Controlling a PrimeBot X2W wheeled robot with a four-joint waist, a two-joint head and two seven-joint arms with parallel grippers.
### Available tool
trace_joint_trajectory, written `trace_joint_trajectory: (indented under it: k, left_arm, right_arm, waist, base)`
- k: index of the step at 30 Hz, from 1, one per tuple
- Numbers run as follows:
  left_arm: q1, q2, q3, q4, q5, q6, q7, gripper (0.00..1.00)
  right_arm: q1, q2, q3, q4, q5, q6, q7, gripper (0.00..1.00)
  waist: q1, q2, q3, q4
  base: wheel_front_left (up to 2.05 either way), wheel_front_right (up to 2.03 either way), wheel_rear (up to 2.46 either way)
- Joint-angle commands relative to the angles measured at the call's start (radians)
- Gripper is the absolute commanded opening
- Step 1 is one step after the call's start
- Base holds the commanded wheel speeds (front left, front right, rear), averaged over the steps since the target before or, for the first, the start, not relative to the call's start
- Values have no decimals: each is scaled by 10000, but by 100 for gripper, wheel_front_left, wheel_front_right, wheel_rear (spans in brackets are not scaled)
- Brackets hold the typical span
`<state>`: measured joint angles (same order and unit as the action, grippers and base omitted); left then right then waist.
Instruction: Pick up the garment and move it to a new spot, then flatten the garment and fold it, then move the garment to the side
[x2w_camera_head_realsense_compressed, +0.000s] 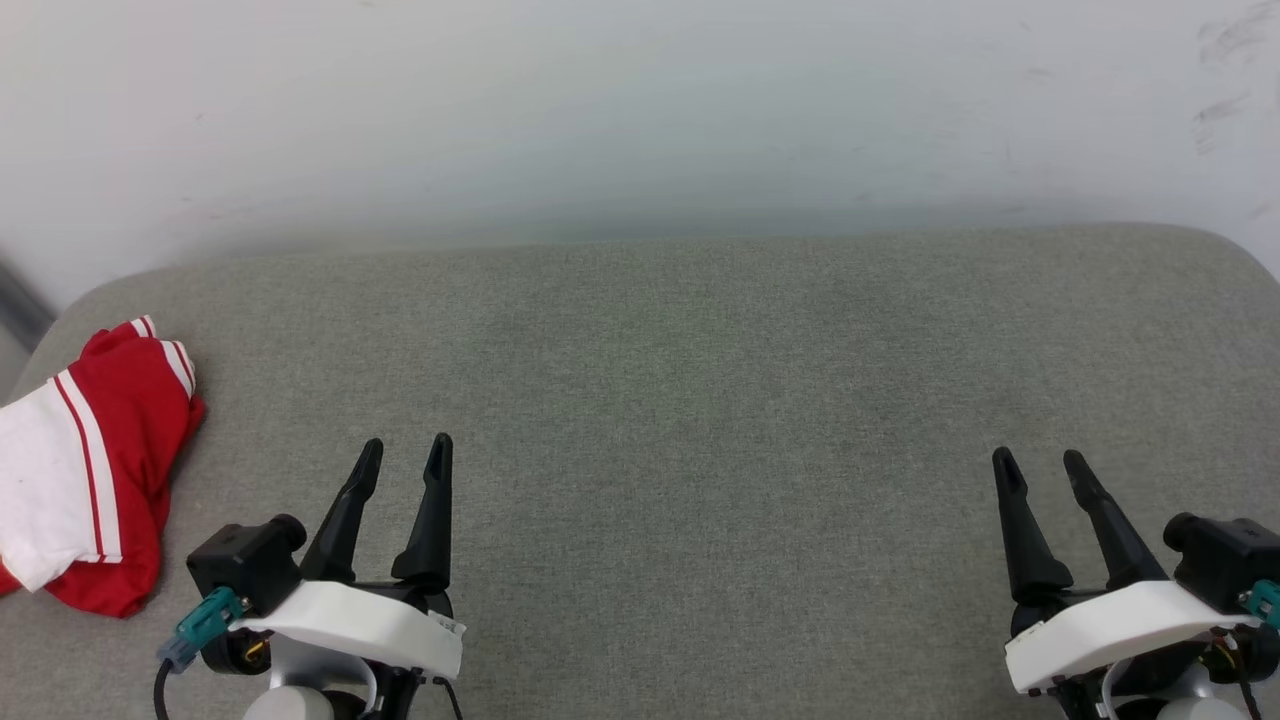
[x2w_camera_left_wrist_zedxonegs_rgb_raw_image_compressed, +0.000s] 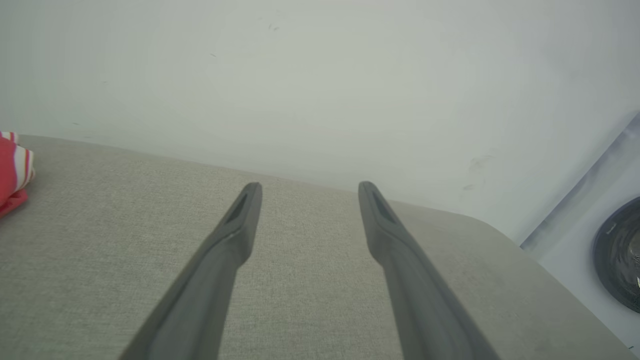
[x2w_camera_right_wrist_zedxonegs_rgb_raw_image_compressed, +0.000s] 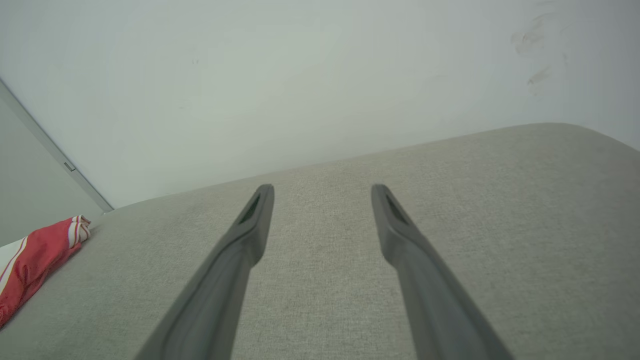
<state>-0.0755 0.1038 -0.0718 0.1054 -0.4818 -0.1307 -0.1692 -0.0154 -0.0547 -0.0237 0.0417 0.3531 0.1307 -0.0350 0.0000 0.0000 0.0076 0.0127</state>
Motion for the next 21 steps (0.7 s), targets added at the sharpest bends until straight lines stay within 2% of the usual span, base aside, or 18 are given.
trace_joint_trajectory:
  k: [1,21]
  left_arm:
    - [1,34,31,-51,357,0,-115,100]
    - [-40,46,-27,243,2109,1,-526,100]
  right_arm:
    - [9,12,-54,-188,-417,0,13,100]
    - [189,49,-267,-586,-1993,-1,238,100]
  waist:
    - [0,0,1,1]
    - [0,0,25,-2]
  base:
    - [0,0,0]
    - [0,0,0]
